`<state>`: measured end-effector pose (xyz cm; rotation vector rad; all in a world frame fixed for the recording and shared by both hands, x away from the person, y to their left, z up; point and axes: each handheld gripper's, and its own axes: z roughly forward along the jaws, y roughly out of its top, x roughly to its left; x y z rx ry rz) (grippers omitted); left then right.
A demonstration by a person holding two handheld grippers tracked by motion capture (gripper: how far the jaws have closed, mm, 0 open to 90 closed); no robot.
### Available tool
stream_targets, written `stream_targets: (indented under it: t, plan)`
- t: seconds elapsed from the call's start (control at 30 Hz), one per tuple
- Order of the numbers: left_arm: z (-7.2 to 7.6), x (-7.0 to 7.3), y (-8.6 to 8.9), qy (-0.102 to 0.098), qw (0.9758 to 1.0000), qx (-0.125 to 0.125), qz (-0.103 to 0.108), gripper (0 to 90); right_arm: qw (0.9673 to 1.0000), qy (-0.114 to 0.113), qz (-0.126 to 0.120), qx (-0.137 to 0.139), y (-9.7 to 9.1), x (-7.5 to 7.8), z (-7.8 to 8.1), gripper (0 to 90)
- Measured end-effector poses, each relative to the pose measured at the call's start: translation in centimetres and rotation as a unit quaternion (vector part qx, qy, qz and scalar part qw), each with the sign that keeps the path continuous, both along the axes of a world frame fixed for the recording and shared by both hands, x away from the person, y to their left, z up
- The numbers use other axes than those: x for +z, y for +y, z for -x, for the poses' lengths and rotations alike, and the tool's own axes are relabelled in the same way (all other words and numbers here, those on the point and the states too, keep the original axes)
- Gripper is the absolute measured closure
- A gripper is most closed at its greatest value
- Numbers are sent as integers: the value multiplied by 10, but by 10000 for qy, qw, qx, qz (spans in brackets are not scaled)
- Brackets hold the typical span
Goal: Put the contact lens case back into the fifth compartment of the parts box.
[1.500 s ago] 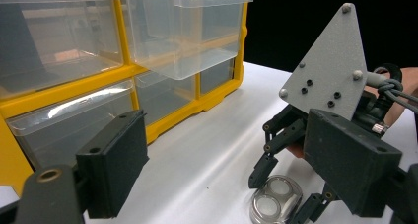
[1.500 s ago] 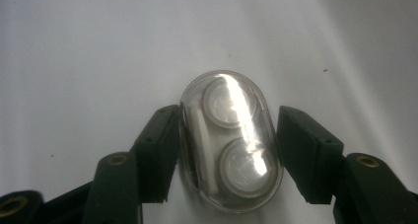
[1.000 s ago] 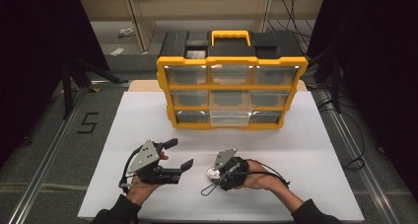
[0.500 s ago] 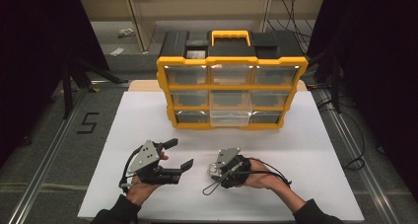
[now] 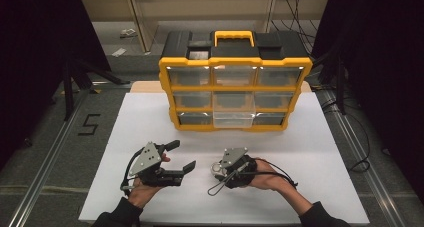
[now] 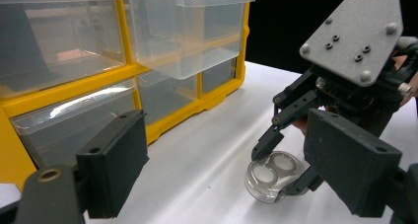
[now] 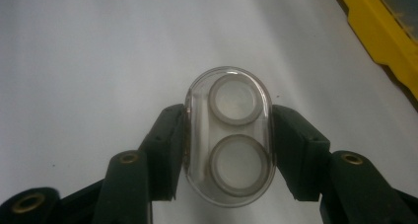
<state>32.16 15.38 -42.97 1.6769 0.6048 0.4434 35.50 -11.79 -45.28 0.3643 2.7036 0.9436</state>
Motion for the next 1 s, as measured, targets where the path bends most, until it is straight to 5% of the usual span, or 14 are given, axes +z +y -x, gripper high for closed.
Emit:
stream_targets:
  t: [1.0]
  plan:
    - [0, 0, 1, 12, 10000, 52, 1, 167, 9952, -655, -719, 60, -9, 58, 17, 496]
